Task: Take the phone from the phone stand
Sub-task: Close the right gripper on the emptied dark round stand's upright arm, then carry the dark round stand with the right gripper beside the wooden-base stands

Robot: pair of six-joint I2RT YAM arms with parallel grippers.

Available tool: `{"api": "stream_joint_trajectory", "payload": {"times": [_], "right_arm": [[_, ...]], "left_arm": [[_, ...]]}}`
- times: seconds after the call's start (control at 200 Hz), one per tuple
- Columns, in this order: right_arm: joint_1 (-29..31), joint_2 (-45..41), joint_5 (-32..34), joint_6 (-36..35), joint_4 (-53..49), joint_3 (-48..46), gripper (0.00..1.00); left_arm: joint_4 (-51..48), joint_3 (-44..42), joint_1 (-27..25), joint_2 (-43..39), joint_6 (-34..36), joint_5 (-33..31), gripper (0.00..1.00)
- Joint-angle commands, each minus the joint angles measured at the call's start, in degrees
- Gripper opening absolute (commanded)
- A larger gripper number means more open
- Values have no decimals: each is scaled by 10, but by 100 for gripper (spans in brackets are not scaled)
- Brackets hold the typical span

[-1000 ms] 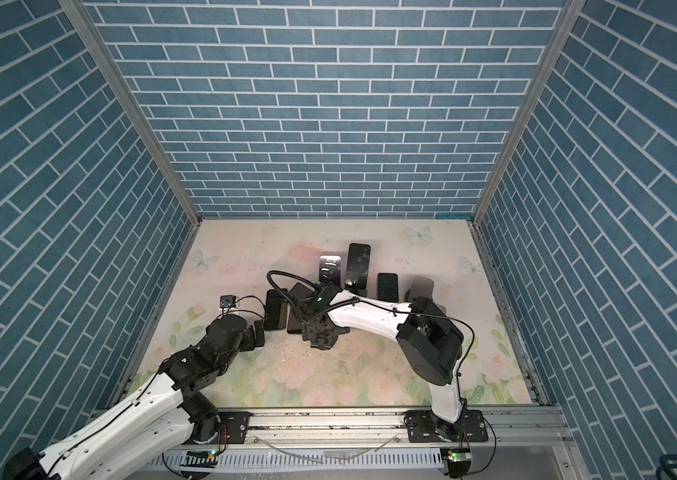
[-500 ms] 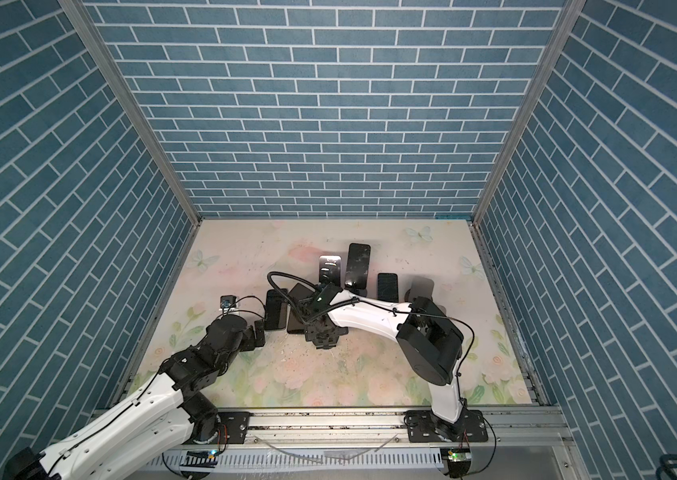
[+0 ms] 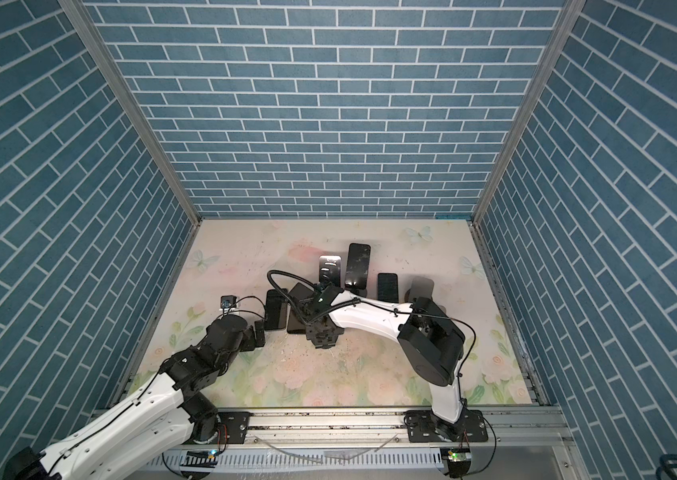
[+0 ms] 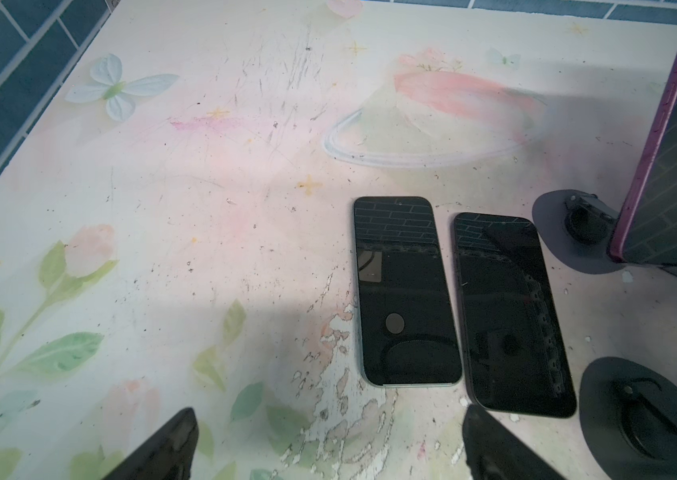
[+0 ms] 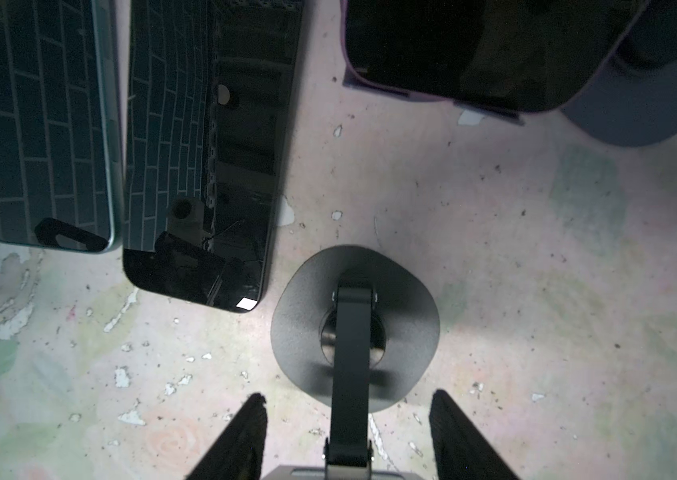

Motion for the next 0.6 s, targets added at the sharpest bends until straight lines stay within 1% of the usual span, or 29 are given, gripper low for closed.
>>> {"api": "stream_joint_trajectory", "payload": {"times": [0.0,0.265,0.595], "right_arm": [[4,-44,30,1,-12,-23,48],[0,-97,72,13,-44,-70,46],[-33,-186,88,39,-54,-172,46]], "left_arm": [[8,-7,3,2,5,-5,100],[8,-6,3,2,5,-5,100],[10,-2,3,15,5,-7,100]]}}
